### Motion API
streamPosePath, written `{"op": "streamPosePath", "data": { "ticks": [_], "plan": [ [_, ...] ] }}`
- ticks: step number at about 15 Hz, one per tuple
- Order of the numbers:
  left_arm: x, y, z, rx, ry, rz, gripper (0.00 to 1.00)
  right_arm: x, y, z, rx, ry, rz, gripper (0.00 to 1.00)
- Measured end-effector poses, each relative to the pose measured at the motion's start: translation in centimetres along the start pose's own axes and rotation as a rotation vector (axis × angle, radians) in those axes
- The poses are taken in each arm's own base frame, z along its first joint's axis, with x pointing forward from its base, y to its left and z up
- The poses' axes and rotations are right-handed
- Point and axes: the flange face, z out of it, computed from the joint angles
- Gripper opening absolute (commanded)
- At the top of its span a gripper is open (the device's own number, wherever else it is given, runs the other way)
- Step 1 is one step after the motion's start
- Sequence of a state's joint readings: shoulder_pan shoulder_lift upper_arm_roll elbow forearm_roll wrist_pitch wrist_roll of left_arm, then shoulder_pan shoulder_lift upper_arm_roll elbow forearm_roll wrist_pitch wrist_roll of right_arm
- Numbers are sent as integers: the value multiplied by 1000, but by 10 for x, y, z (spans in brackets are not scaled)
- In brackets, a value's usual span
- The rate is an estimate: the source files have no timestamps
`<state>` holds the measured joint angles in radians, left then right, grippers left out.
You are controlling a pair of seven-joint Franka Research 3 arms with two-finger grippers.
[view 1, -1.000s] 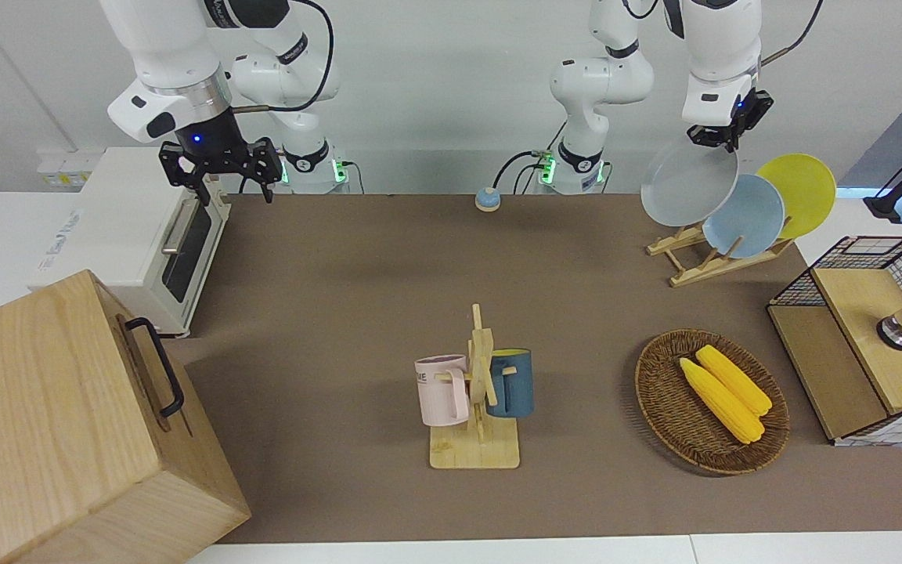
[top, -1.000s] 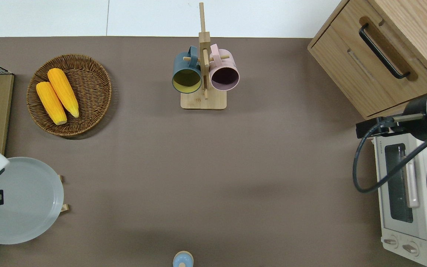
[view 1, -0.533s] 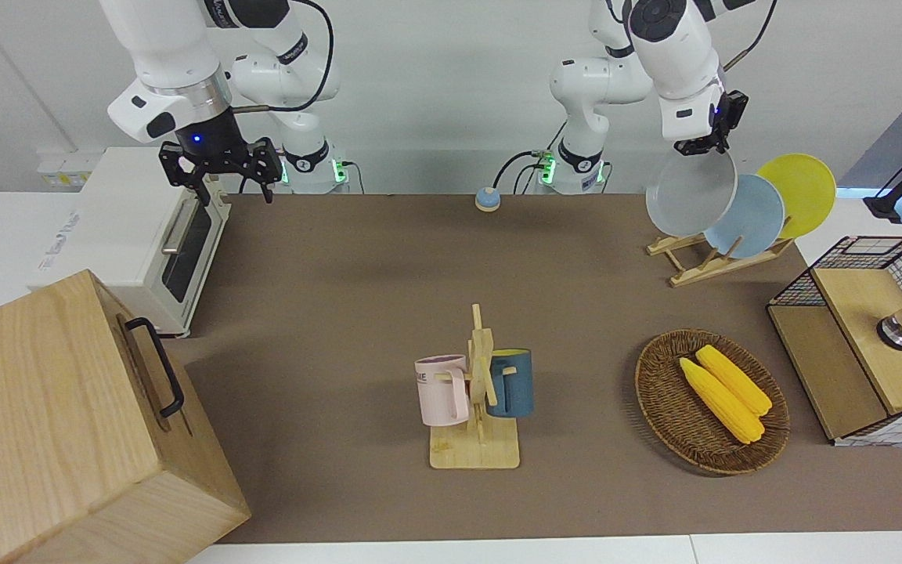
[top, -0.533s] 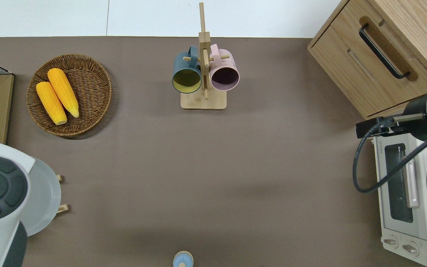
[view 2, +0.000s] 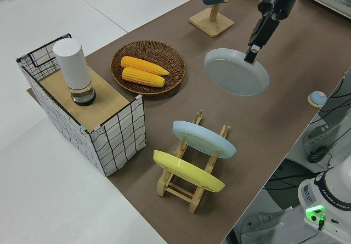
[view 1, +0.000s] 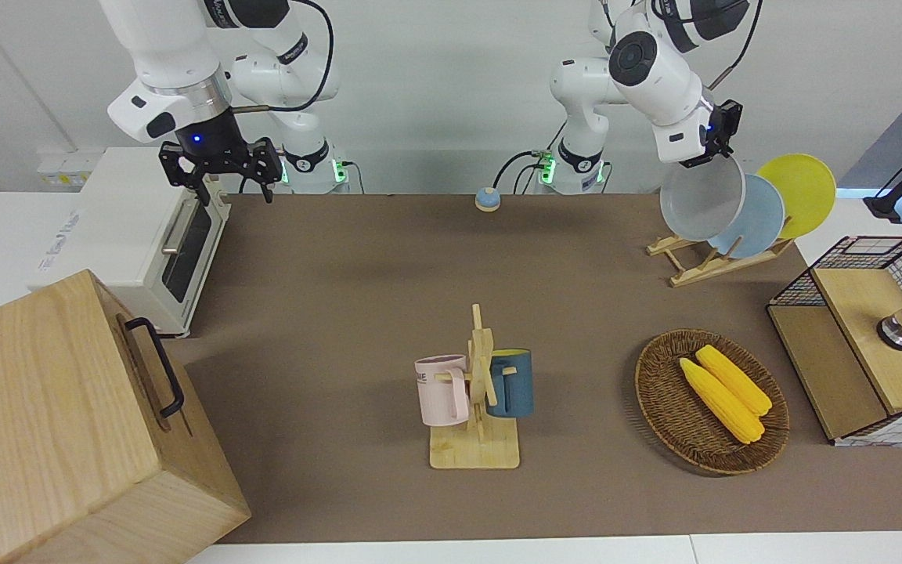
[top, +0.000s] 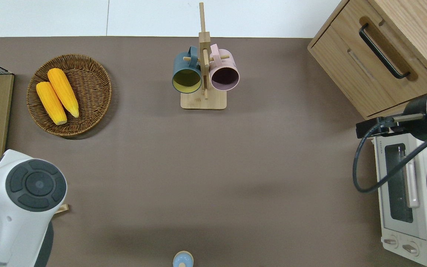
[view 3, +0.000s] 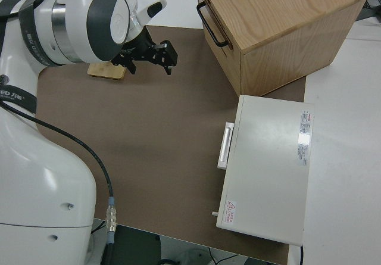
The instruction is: Pick gray plate from table and place it on lower plate rack with left arm
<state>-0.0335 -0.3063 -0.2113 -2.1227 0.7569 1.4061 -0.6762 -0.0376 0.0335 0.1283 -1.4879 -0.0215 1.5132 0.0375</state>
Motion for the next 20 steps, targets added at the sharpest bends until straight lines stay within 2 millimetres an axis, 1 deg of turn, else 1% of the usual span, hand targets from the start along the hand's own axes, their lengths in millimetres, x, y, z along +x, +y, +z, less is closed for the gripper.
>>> {"op": "streamPosePath", "data": {
  "ticks": [5,12,16,20],
  "plan": [
    [-10,20,25,61,-1,-16,0,0,0,0,0,0,0,983],
    [-20,43,45,67,14,-27,0,0,0,0,0,0,0,983],
    [-25,57,62,86,44,-37,0,0,0,0,0,0,0,983],
    [-28,63,74,94,57,-36,0,0,0,0,0,0,0,983]
  ]
}}
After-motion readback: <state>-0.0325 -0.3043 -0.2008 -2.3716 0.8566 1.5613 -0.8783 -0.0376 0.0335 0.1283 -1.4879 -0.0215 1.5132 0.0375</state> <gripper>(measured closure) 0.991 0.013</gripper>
